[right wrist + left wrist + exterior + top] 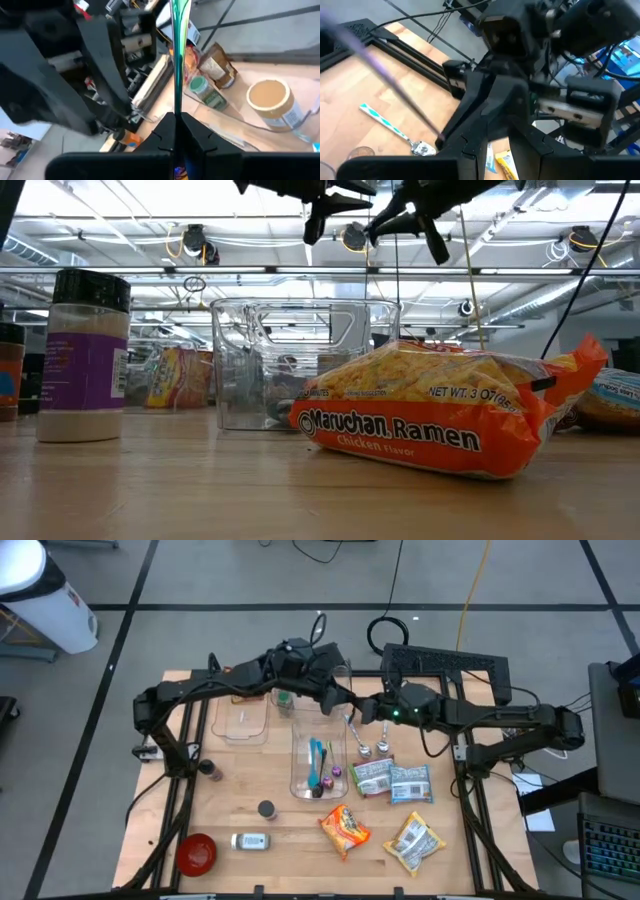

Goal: Pick & Place Food Item
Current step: Put the purple spoon into the bottom right transparent bin

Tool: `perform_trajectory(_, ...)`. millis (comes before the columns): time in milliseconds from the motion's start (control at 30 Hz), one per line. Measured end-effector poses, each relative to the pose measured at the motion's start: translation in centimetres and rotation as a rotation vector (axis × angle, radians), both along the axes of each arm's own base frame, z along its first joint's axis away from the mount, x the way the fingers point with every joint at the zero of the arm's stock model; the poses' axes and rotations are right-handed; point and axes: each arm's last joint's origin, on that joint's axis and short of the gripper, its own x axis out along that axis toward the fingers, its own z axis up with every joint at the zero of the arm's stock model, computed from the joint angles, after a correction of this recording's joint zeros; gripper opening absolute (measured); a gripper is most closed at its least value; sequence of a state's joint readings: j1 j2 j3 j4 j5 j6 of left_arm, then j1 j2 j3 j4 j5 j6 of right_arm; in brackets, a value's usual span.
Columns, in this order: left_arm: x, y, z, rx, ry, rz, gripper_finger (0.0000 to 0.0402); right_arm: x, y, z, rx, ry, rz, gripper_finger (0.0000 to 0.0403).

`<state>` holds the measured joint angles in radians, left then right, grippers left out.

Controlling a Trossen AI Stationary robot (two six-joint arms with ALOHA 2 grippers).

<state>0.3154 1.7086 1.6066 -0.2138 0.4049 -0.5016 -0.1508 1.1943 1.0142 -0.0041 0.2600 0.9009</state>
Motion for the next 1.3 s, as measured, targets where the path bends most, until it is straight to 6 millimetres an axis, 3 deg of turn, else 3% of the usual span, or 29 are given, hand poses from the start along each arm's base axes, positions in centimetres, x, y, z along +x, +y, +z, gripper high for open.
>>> perform_trajectory(100,-1.1,0.9,0.6,-0.004,-0.002,-0.032,0.0081,0.4,0.4,-0.4,0.005,0.014,0.016,0.0)
perform_trajectory(333,-6.3,2.4,2.6,-0.004,0.116,0.036,0.0081,1.1,1.3,-0.7,0.034,0.022,0.046,0.0)
perform_trajectory(500,-10.3,2.2,4.7,0.089,0.164,0.155,0.0081,2.8,1.4,0.0,0.041,0.042,0.044,0.0)
perform_trajectory(733,-14.4,0.6,7.5,0.218,0.137,0.264,0.0081,6.3,1.4,-1.1,0.061,0.145,0.033,0.0)
perform_trajectory(900,-16.0,-0.6,8.5,0.261,0.13,0.332,0.0081,8.5,2.2,-2.0,0.078,0.164,0.105,0.0)
perform_trajectory(1100,-17.4,-1.6,8.9,0.202,0.149,0.376,0.0081,9.2,2.9,-3.0,0.083,0.192,0.148,0.0)
perform_trajectory(1300,-17.4,-2.5,8.5,0.173,0.186,0.354,0.0081,9.5,3.4,-3.3,0.038,0.203,0.146,0.0)
